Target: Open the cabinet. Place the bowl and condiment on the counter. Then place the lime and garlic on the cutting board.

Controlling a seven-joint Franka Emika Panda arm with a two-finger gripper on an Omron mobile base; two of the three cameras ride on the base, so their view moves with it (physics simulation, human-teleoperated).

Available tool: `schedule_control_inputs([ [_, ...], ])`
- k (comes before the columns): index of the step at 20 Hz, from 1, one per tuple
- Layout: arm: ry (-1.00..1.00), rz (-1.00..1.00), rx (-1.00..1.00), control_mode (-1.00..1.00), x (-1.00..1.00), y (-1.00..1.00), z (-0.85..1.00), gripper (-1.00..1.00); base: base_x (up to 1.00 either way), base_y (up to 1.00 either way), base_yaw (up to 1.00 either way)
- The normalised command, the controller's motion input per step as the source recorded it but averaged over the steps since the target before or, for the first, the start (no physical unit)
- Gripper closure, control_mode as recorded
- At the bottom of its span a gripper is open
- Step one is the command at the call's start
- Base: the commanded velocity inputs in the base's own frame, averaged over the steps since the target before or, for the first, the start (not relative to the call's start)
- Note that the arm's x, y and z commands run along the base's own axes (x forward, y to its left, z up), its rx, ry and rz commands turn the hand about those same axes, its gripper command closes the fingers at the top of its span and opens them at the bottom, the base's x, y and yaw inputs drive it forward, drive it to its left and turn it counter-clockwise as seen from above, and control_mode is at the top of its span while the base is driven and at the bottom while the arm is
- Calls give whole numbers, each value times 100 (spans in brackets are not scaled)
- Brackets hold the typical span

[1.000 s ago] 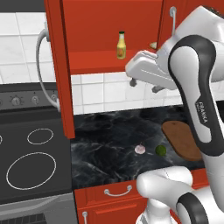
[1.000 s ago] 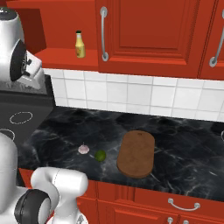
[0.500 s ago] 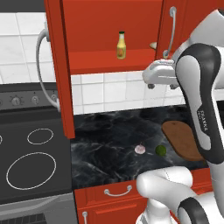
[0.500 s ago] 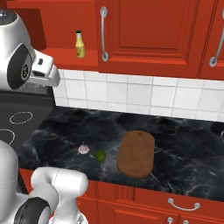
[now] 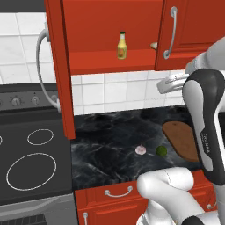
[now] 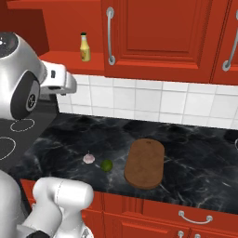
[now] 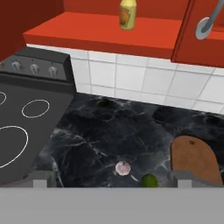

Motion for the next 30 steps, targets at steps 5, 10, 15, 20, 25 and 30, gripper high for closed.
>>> schedule_control_inputs([
  [5,-1,0,-2,-100,7,-22,13,-100,0,0,0],
  [10,1,0,0,-100,15,-27,8,-100,0,0,0],
  [15,0,0,0,-100,28,-19,0,-100,0,0,0],
  [20,0,0,0,-100,41,-8,0,-100,0,0,0],
  [25,0,-2,2,-100,29,-27,8,-100,0,0,0],
  [30,2,-8,3,-100,25,-32,17,-100,0,0,0],
])
